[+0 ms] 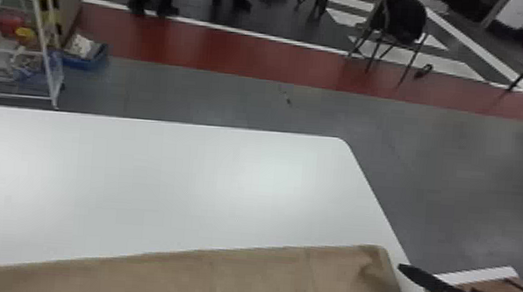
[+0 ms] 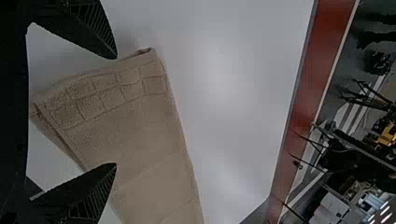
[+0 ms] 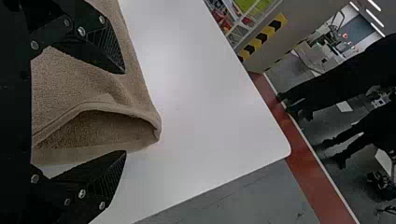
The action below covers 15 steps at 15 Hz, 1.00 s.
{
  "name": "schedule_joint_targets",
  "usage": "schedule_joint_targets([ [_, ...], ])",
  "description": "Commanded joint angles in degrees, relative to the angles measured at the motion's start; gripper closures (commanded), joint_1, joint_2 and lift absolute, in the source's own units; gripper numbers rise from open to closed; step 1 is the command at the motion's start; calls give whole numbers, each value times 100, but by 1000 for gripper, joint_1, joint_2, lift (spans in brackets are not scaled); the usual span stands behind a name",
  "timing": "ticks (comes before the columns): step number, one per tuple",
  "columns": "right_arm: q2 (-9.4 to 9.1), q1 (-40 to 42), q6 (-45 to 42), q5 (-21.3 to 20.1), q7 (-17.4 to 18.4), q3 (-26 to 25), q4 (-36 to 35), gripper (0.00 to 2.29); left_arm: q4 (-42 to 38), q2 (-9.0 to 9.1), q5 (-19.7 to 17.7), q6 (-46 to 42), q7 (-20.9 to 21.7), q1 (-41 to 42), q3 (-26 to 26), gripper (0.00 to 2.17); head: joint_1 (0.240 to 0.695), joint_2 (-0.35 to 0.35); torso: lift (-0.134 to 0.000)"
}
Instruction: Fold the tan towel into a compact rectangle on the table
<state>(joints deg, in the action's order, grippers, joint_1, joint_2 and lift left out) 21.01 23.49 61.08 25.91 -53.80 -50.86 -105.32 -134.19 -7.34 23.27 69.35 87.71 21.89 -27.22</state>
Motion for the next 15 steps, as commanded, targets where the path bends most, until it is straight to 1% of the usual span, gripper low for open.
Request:
schedule_joint_targets([
  [1, 8, 16, -65, -43, -8, 23, 55, 417, 16, 4, 2, 4, 0, -18, 15, 60, 695, -350, -123],
  [2, 17, -28, -47, -95, -8, 50, 55, 475, 16, 4, 2, -13, 18, -18, 15, 60, 695, -350, -123],
  [4, 17, -37, -47, -139, -8, 155, 37, 491, 25, -5, 2, -13, 27, 0, -28, 60, 695, -350, -123],
  [5, 17, -46, -47, -183, -17, 199, 20, 599, 42, -13, -6, -13, 35, 0, -37, 60, 695, -350, -123],
  [6, 17, -72, -12, -271, -25, 234, -6, 616, 60, -22, -6, -13, 35, 0, -37, 60, 695, -350, -123],
  [7, 34, -99, 6, -333, -34, 234, -6, 684, 60, -22, -15, -48, 35, 9, -37, 60, 695, -350, -123],
  [8, 52, -99, 23, -341, -43, 234, -24, 853, 77, -22, -15, -119, 27, 0, -28, 60, 695, -350, -123],
  [9, 61, -107, 94, -368, -43, 234, -68, 873, 86, -22, -24, -119, 27, 0, -28, 60, 695, -350, -123],
  [12, 131, -107, 375, -385, -52, 164, -156, 853, 104, -31, -24, -136, 18, -35, -11, 60, 695, -350, -123],
  [13, 175, -107, 463, -394, -52, 129, -156, 660, 104, -31, -24, -154, 18, -44, -11, 60, 695, -350, -123],
  [14, 193, -107, 621, -403, -61, 102, -200, 545, 121, -40, -24, -171, 18, -62, -11, 60, 695, -350, -123],
  [15, 219, -81, 726, -412, -140, 50, -261, 542, 156, -57, -24, -171, 27, -88, -11, 60, 695, -350, -123],
])
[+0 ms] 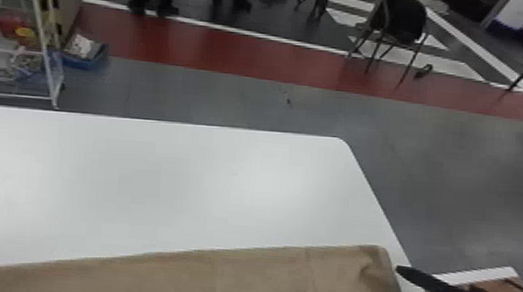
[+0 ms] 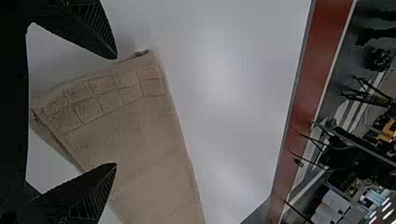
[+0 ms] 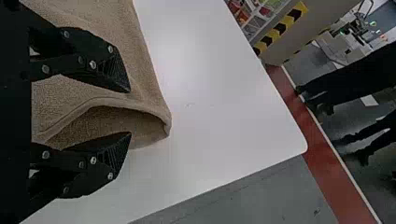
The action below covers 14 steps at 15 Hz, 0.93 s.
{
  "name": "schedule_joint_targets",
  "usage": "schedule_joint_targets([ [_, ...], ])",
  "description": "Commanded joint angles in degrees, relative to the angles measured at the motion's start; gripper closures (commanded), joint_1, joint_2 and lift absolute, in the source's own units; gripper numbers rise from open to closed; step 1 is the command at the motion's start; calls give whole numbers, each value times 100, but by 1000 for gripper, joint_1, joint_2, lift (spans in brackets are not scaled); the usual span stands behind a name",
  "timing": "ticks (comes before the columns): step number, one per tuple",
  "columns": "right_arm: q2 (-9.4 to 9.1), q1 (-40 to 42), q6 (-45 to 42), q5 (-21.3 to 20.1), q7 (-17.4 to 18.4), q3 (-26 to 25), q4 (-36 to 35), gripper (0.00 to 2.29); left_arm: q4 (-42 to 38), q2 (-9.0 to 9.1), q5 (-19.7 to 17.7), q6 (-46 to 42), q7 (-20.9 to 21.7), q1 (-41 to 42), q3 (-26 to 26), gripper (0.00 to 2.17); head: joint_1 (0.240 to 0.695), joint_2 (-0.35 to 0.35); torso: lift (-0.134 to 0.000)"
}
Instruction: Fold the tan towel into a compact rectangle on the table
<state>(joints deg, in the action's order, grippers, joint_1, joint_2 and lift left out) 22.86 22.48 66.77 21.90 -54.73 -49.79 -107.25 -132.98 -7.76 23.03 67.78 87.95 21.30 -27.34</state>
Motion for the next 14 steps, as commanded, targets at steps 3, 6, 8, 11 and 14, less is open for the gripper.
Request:
schedule_joint_targets([
  [3, 35, 46, 562, 121, -161, -154, -358, 545, 123, -15, 9, -32, -6, -74, 9, 60, 695, -350, -123],
  [6, 35, -112, 1089, 288, -152, -119, -429, 545, 141, -15, 0, -49, -6, -118, 9, 60, 695, -350, -123],
  [8, 17, -270, 1177, 218, -38, 57, -420, 545, 167, -15, 0, -102, 3, -118, 0, 60, 695, -344, -123],
  [11, -71, -604, 1177, 33, 68, 505, -253, 545, 229, -15, 0, -137, 3, -118, 0, 60, 695, -317, -123],
  [14, -80, -727, 1159, -187, 121, 655, -130, 542, 229, -33, -9, -137, 21, -91, -44, 63, 695, -265, -123],
])
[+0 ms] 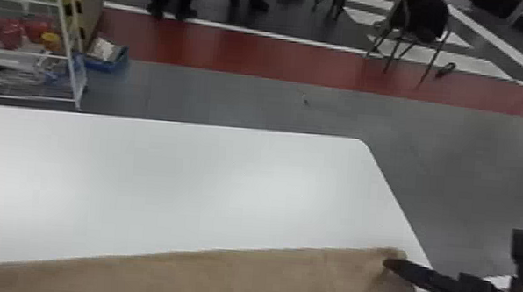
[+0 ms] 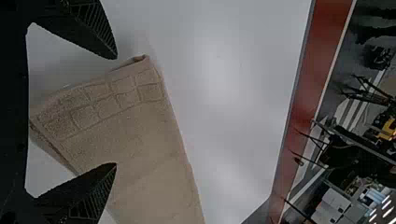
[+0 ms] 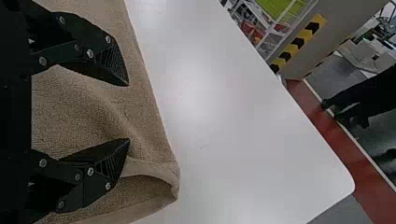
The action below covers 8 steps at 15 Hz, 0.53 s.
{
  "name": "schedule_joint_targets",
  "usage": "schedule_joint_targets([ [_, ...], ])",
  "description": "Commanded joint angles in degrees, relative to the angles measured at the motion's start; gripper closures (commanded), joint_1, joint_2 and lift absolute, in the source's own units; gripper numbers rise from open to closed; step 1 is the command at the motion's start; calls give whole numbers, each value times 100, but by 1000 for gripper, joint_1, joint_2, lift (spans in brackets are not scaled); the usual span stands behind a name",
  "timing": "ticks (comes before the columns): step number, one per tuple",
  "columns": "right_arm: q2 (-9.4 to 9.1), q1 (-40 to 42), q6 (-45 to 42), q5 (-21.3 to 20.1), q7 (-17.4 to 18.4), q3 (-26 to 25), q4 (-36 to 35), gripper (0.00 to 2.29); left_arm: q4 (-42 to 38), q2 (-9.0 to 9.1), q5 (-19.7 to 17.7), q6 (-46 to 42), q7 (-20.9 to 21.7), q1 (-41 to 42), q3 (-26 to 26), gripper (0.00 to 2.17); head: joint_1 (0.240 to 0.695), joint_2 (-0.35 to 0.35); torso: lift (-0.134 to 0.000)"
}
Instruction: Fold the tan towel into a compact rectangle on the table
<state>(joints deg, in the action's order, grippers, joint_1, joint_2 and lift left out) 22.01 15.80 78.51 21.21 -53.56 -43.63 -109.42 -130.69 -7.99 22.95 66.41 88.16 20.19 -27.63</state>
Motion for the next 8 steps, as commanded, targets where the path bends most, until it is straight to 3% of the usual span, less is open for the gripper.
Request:
schedule_joint_targets([
  [1, 22, -59, -33, -179, 4, 39, 122, 545, 9, -10, -10, -35, 0, 29, -32, 63, 695, -259, -123],
  [8, 128, 152, -261, -460, -5, -119, 193, 545, 132, -10, -45, -211, -27, -6, -23, 63, 695, -303, -123],
])
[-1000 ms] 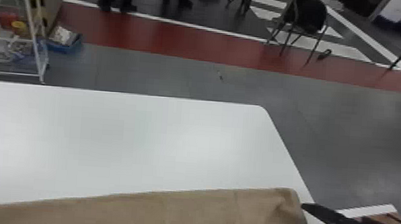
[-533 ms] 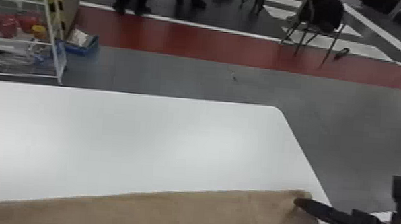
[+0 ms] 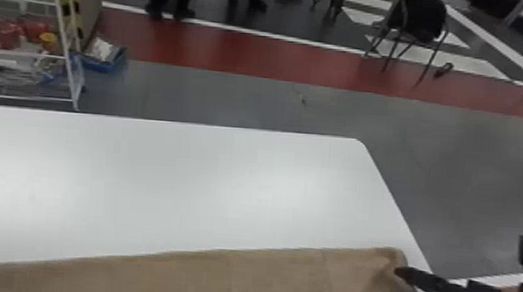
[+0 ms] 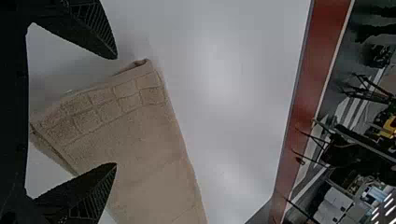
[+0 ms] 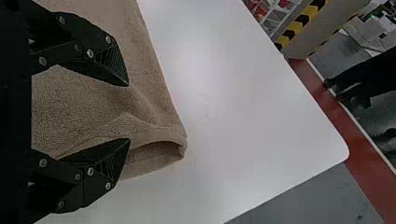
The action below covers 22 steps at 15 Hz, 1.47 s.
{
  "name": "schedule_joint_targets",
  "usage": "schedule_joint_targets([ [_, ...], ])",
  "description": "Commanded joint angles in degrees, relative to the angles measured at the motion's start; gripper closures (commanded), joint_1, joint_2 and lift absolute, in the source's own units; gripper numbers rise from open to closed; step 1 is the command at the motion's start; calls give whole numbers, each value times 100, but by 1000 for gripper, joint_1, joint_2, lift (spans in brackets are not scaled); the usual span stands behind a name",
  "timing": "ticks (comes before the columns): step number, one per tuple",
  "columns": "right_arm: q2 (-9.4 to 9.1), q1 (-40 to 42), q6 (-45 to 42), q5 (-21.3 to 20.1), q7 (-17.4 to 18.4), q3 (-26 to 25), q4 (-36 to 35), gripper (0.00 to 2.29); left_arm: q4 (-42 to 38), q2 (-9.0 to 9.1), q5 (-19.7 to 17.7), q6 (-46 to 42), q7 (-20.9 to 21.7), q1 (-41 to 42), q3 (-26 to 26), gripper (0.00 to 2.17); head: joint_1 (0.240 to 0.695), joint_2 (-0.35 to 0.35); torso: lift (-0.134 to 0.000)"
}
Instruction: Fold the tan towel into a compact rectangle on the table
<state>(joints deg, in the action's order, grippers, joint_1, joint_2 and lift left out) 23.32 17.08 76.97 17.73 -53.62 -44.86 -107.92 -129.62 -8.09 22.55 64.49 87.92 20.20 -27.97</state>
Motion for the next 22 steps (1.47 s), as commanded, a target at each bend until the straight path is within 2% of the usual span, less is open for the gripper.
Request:
schedule_joint_targets([
  [1, 6, 23, -107, -139, 0, 12, 86, 545, 33, -9, -5, -19, -3, -8, 2, 63, 695, -316, -123],
  [5, 77, 234, -89, 151, -114, -375, 7, 545, 33, -18, -5, -19, 14, -16, -51, 63, 695, -331, -123],
  [8, 165, 428, -194, 63, -132, -463, 113, 545, 112, -35, -13, -89, 6, -52, -42, 63, 695, -350, -123],
  [14, 314, 164, -458, -279, -88, -173, 623, 545, 165, -35, -13, -89, 6, -78, -51, 63, 695, -350, -123],
  [17, 296, 50, -511, -314, -79, 21, 702, 545, 183, -35, -13, -89, 6, -78, -51, 63, 695, -350, -123],
  [22, 288, 23, -493, -288, -88, 73, 658, 552, 174, -35, -5, -89, -3, -78, -51, 66, 695, -350, -123],
])
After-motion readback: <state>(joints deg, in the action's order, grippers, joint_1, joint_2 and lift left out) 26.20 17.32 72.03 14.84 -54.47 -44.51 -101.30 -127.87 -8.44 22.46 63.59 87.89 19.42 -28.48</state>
